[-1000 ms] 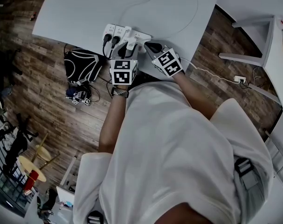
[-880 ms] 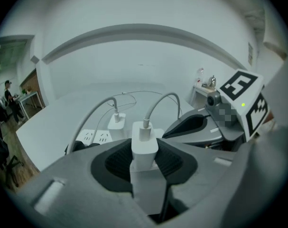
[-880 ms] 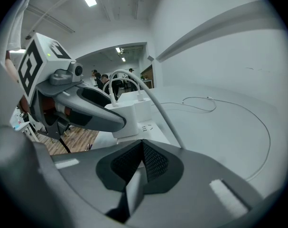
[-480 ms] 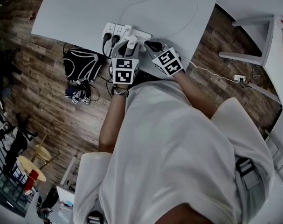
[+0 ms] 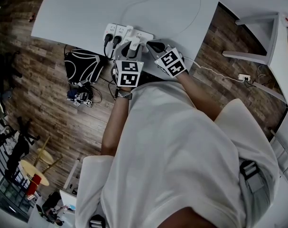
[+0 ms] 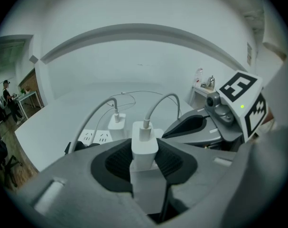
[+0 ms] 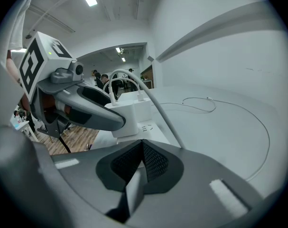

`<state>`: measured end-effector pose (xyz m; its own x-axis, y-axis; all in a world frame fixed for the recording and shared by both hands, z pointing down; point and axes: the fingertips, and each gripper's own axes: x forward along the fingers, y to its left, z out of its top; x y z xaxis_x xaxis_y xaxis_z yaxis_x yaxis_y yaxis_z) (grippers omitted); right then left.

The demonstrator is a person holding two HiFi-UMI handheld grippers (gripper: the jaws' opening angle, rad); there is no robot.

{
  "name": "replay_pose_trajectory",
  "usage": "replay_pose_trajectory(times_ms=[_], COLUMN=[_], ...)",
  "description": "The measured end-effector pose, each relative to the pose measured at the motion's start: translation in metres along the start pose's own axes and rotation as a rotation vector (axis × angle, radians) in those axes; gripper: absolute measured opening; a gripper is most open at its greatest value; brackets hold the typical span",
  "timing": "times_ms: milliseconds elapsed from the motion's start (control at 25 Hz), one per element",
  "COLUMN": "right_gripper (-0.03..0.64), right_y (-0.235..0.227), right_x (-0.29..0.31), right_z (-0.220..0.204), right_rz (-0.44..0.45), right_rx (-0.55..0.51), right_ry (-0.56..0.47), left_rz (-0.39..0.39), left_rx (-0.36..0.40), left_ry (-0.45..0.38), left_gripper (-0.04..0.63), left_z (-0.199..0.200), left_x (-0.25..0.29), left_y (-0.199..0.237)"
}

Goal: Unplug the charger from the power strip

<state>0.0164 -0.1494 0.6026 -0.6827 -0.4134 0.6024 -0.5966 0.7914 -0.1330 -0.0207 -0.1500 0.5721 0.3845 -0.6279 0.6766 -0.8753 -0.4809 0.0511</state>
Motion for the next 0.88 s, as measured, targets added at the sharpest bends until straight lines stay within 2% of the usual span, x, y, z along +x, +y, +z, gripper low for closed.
replay_pose_trajectory(times_ms=[120,280,360,440,560,680,760,880], right_gripper=[0.002,0.002,0.002,0.002,0.002,0.002,0.002,0.002], right_y=[0.0013,0.0007,0.0005,0.0006,0.0009,0.0010,0.0008,0.0017], right_x=[0.0003,-0.0006,-0.0005,0.0000,0.0000,-0.0010,-0.0011,-0.0006], right_z=[0.0008,0.0012,0.0001,-0.0003,-0.0009,-0.0007,-0.0006,-0.0007], right_rz=[-0.001,-0.001,-0.001,0.000,0.001,0.000,0.000,0.003], right_rx=[0.000,-0.001,0.000,0.001,0.001,-0.001,-0.002,0.000], right_ry=[0.002,-0.004,-0.001,0.000,-0.001,0.003,0.001,-0.004], left_rz=[0.005,-0.030,-0.041,-0.033,0.004,0.015,0.004,-0.026], left_rx=[0.001,-0.106,-0.133,-0.112,-0.031,-0.018,-0.046,-0.133], left_ry=[0.001,-0.014,-0.018,-0.012,0.002,0.003,0.000,-0.011], left_gripper=[0.143,0.143,0.143,0.143,0.143,0.143,0.143,0.143], left_z=[-0.0006,-0.0002,-0.0006,-0.0007,-0.0004,0.0000,0.0000,-0.0014], left_x=[-0.0010,-0.0024,-0.0024,-0.0020,-0.0021,-0.0028,-0.0029,-0.0031], left_y=[0.0010,0.0043,0.0049,0.0048,0.0019,0.0008,0.0014,0.0044])
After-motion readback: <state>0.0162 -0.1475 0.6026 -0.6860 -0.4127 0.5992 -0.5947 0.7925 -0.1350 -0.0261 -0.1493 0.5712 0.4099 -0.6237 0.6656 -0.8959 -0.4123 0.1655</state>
